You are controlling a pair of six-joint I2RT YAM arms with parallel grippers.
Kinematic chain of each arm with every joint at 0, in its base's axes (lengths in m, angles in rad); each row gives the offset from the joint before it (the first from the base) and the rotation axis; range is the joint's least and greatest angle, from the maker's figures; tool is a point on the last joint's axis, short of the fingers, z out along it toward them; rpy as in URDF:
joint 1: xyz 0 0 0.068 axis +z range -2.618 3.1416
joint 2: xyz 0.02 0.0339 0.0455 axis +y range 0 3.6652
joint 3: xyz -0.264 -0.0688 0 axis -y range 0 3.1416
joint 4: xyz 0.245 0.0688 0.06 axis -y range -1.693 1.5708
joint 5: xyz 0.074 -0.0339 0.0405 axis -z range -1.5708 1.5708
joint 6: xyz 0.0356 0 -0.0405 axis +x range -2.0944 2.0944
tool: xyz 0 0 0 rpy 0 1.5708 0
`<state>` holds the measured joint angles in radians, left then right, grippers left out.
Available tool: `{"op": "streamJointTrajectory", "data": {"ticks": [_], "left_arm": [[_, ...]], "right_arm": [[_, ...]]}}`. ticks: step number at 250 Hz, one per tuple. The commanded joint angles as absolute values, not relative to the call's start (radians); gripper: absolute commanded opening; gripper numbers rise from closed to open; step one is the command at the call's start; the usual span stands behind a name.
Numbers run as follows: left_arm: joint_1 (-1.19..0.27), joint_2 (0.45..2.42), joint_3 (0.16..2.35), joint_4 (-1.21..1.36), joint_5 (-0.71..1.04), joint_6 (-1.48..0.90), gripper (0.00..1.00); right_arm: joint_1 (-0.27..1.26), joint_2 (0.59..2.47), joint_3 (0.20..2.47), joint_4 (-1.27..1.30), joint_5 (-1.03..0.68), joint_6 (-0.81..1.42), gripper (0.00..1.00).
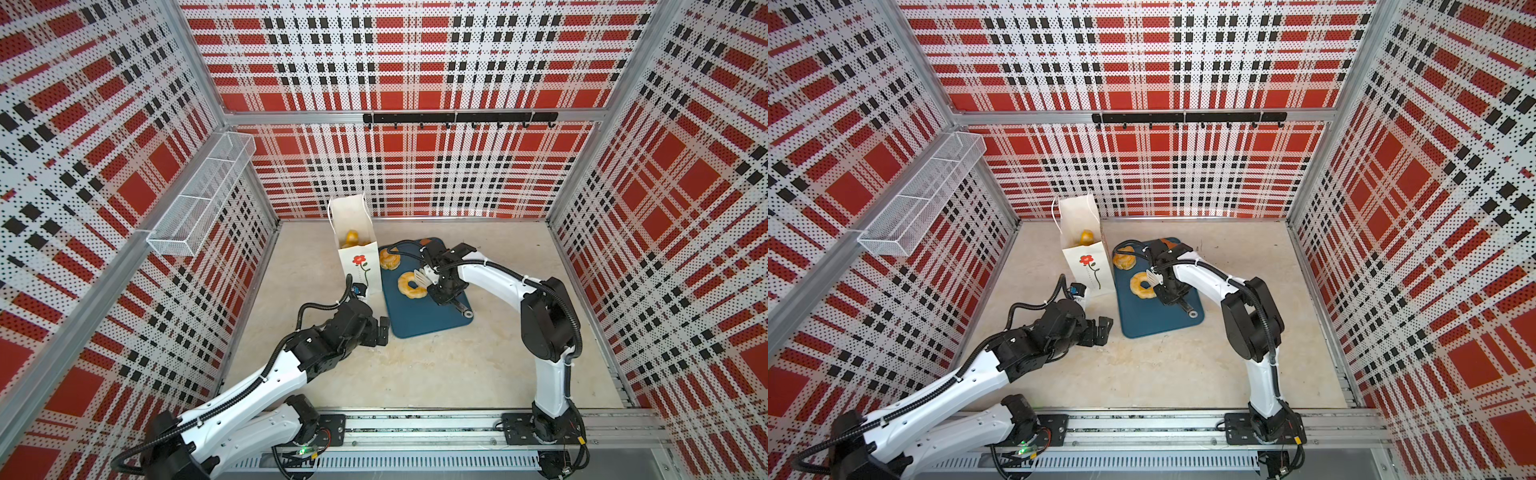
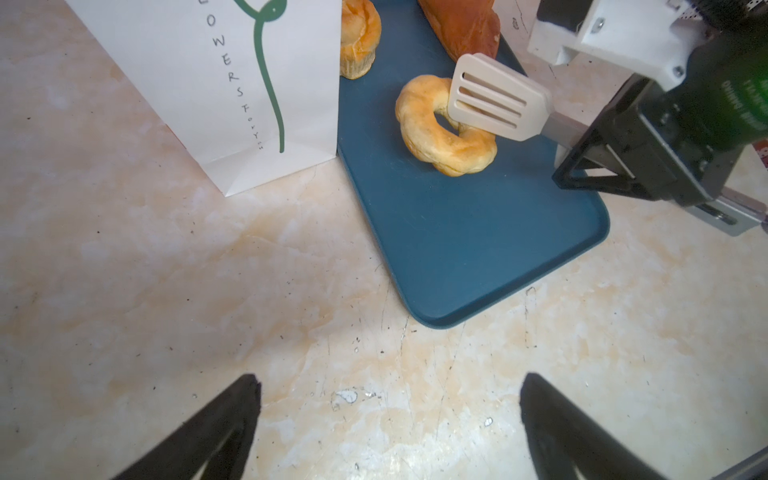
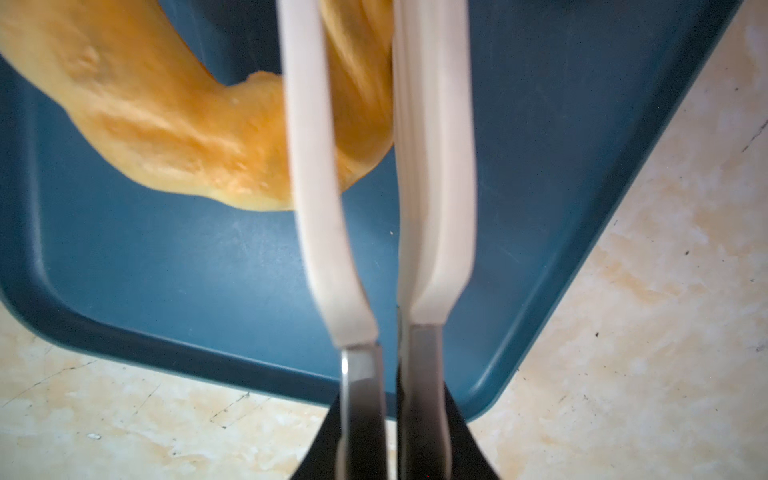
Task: Place the fake bread into the paper bag
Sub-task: 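Close the right gripper's tongs on the ring donut and lift it, then carry the ring donut with the right gripper's tongs over the paper bag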
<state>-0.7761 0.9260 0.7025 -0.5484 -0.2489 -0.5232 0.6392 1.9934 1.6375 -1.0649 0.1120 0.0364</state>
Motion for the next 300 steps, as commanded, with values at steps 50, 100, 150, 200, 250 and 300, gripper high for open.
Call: {"op": "streamJointTrajectory", "data": {"ticks": [50, 100, 150, 200, 250, 300], "left_arm": [[-0.781, 0.893, 0.749, -0.563, -0.27, -0.505, 0.99], [-0.78, 0.895, 0.768, -0.564, -0.264, -0.488, 0.99], [-0.775, 0.893, 0.785, -0.572, -0.258, -0.476, 0.99], [-0.766, 0.882, 0.805, -0.589, -0.257, -0.462, 0.99], [-0.752, 0.863, 0.822, -0.607, -0.258, -0.45, 1.0], [-0.716, 0.847, 0.837, -0.628, -0.24, -0.43, 0.99]], "right_arm": [[0.637, 1.888, 1.607, -1.014, 0.081, 0.065, 0.27], [0.643, 1.852, 1.595, -1.006, 0.075, 0.076, 0.27], [0.653, 1.831, 1.598, -1.002, 0.069, 0.086, 0.28], [0.66, 1.813, 1.605, -0.997, 0.064, 0.09, 0.28], [0.665, 1.802, 1.609, -0.989, 0.052, 0.095, 0.28], [0.673, 1.784, 1.611, -0.991, 0.057, 0.106, 0.28]]}}
